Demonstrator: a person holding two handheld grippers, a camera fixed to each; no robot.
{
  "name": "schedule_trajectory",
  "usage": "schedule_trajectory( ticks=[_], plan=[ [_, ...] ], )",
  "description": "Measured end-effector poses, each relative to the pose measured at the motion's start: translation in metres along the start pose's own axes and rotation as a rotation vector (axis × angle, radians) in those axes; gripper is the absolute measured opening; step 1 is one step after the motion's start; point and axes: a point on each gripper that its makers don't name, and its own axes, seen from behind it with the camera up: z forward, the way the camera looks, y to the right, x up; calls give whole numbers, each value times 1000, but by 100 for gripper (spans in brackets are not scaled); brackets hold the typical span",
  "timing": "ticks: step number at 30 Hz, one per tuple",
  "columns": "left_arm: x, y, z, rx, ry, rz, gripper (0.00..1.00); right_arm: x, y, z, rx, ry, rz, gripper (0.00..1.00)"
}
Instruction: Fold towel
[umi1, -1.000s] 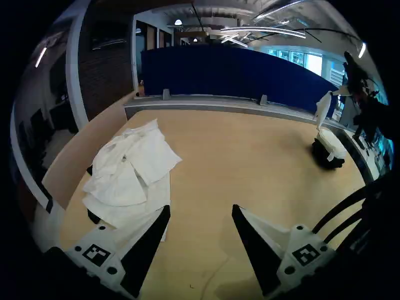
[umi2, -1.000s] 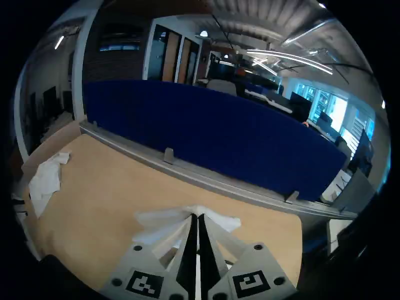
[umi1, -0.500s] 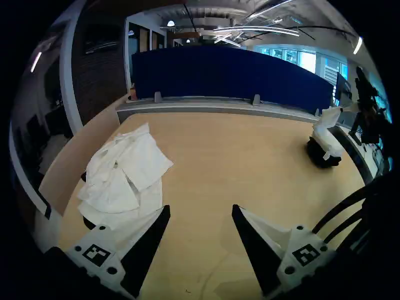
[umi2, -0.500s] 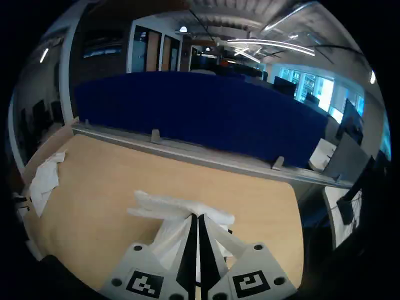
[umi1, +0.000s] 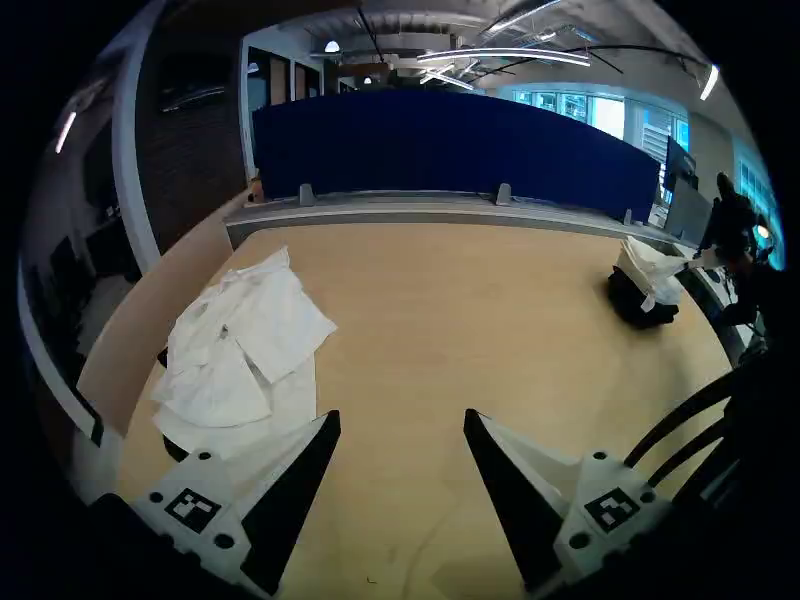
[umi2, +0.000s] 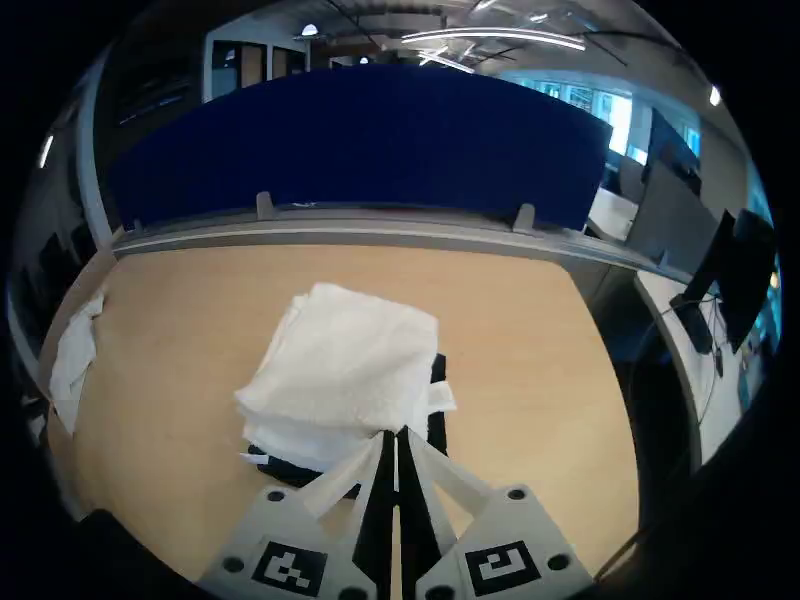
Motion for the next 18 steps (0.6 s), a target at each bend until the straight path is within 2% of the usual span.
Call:
schedule_trajectory(
  ticks=[3, 12, 18],
  plan=[
    [1, 1, 0, 1, 0, -1, 92, -8, 4, 5, -13, -15, 20, 1],
    [3, 8, -1, -2, 1, 8, 92, -35, 14, 25, -56, -91, 28, 1],
    [3, 9, -1, 0, 2, 7, 92, -44, 15, 31, -62, -105, 37, 1]
  ],
)
